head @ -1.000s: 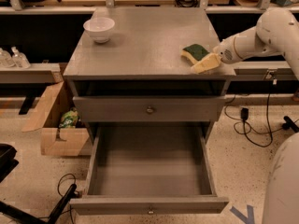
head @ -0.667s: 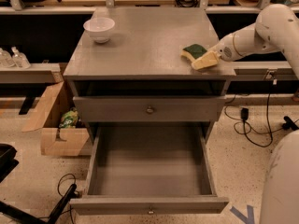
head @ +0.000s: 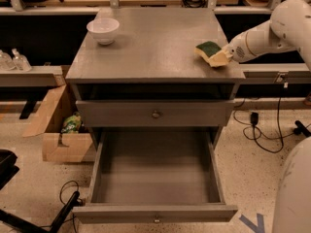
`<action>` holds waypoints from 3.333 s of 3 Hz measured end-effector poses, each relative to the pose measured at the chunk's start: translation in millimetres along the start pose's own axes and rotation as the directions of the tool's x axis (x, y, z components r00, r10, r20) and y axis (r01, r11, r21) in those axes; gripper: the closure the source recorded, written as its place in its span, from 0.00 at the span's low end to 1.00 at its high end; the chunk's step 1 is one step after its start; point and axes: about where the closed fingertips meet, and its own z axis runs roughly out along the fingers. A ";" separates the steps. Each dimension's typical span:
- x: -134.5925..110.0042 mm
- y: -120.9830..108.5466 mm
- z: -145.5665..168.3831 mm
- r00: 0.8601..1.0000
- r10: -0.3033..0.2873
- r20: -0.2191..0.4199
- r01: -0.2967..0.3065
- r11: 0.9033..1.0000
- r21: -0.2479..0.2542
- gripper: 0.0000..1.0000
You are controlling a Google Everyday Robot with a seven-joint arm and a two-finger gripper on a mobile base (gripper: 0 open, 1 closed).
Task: Place sponge into middle drawer
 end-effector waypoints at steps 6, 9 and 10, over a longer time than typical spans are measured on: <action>71.0 145.2 -61.9 0.988 -0.152 -0.014 0.144 0.958 -0.247 1.00; 199.6 270.4 43.0 0.986 -0.051 0.159 0.102 0.938 -0.331 1.00; 199.4 270.5 42.9 0.986 -0.051 0.159 0.102 0.938 -0.331 1.00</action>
Offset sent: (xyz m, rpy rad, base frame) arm -0.1393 0.0137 0.0402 -0.1411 0.0817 0.2354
